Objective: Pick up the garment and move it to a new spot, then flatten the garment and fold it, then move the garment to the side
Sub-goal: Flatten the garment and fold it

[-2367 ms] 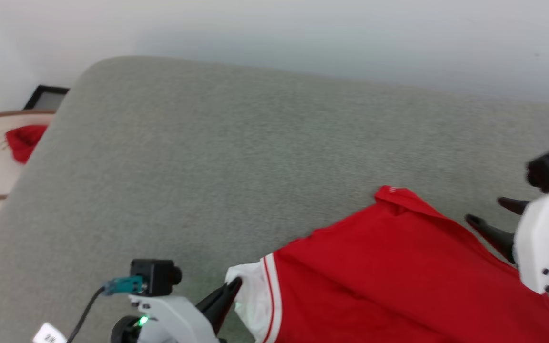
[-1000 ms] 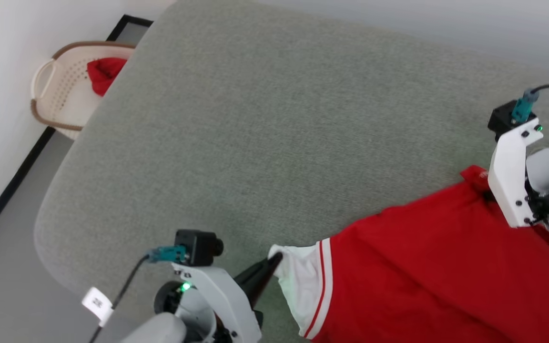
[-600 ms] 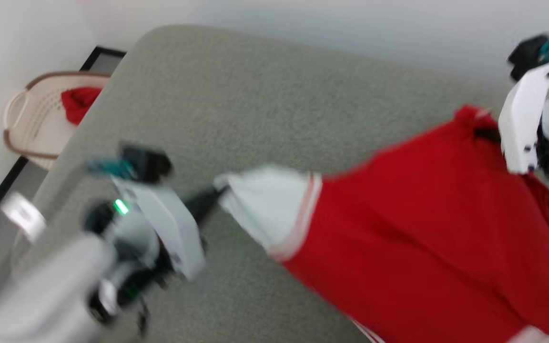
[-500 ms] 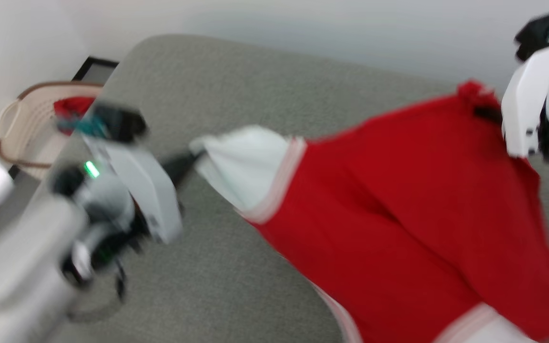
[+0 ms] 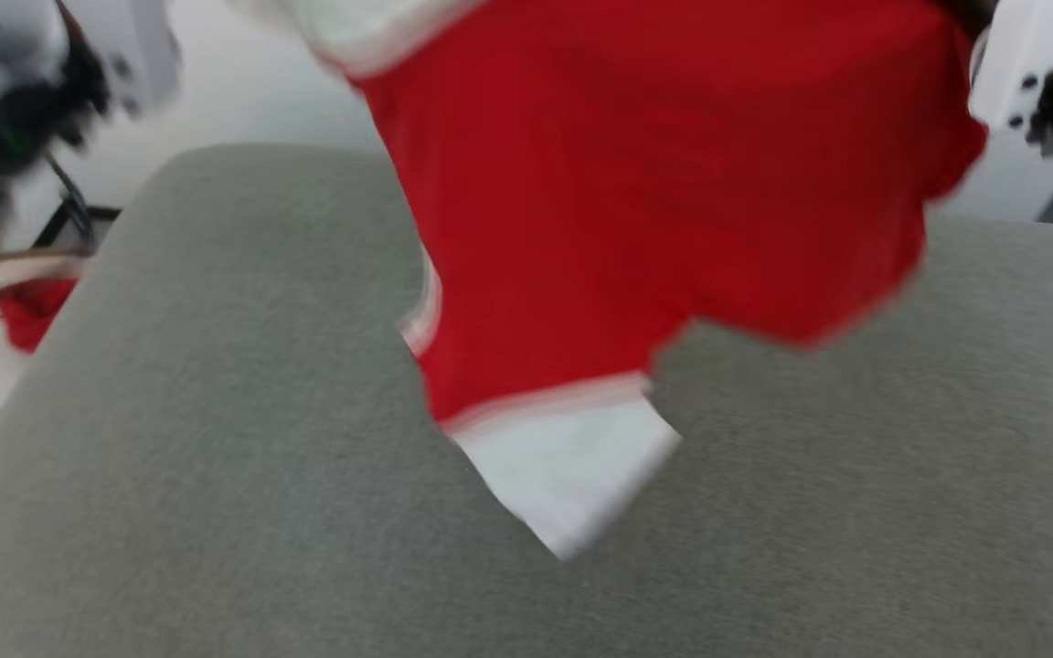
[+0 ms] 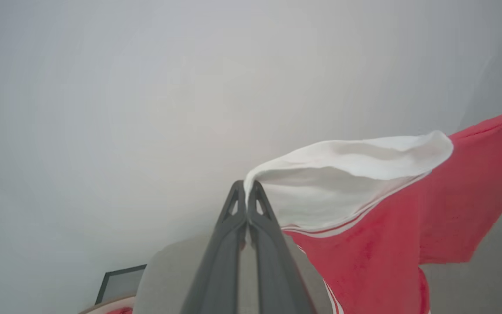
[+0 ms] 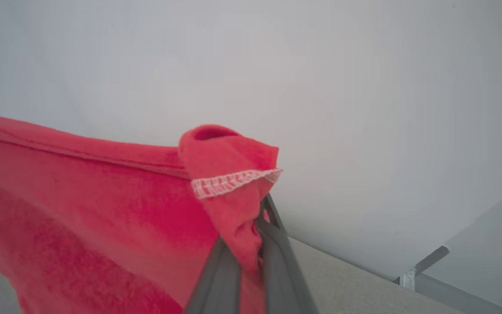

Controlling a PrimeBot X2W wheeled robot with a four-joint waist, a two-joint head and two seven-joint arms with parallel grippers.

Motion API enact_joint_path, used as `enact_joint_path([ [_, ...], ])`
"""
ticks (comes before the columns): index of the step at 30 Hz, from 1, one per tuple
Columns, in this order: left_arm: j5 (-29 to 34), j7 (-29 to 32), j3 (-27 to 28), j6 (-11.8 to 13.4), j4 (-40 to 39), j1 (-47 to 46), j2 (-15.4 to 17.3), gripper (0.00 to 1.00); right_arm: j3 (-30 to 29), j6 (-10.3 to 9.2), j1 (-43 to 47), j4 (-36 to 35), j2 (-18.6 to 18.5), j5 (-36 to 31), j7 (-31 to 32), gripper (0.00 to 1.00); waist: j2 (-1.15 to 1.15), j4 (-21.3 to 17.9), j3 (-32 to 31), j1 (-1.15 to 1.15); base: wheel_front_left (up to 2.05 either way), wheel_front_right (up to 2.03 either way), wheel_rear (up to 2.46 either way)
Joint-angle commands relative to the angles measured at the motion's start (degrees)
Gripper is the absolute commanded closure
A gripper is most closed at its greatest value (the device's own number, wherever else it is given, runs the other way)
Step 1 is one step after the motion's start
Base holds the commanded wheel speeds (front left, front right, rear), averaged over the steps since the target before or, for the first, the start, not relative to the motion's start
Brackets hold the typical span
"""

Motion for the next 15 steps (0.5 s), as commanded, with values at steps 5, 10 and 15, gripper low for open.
enact_joint_path([
  [5, 4.1, -4.2, 0.1, -2.3, 10.0, -9.5, -2.1, 1.0, -1.7, -0.07, -3.6, 2.8, 2.3, -0.8, -4.0, 1.0, 0.0, -4.8, -1.3, 0.0, 0.0, 0.0, 0.0],
  [10, 6.1, -7.5, -0.2, -3.9, 17.7, -16.7, -4.1, 1.0, -2.3, -0.07, -6.2, 3.7, 3.3, -0.7, -6.8, 1.0, 0.0, -6.7, -0.6, 0.0, 0.0, 0.0, 0.0],
  [15, 7.9, -11.0, -0.9, -4.9, 23.3, -22.2, -5.7, 1.0, -2.3, -0.07, -8.7, 3.4, 3.2, 0.1, -7.0, 1.0, 0.0, -8.0, 1.8, 0.0, 0.0, 0.0, 0.0],
])
